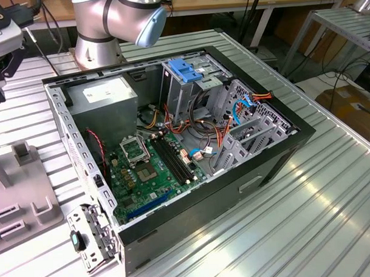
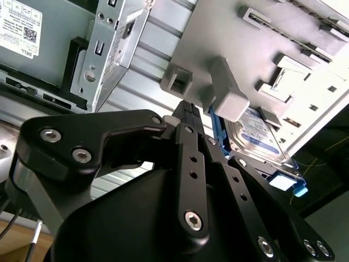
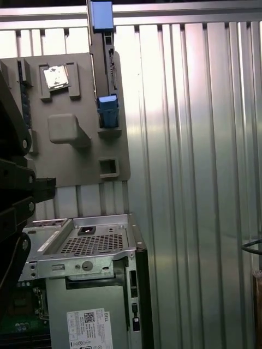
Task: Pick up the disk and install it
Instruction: 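Reach for the disk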
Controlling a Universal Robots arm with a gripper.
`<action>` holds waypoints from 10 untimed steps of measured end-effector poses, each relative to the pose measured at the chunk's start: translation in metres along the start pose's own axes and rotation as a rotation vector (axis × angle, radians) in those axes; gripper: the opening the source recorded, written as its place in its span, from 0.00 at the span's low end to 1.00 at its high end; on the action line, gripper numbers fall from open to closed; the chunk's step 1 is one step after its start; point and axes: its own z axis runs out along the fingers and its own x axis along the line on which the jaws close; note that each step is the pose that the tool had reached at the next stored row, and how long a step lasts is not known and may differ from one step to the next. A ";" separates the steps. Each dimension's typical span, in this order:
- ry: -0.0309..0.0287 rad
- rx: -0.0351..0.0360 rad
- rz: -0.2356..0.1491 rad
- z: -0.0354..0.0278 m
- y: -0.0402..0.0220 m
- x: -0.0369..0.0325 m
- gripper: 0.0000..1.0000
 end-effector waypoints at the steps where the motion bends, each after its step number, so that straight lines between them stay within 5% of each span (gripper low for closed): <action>1: -0.0001 0.0000 0.000 0.0002 0.0002 0.0024 0.11; 10: 0.0000 0.0000 0.000 0.0013 0.0027 0.0173 0.11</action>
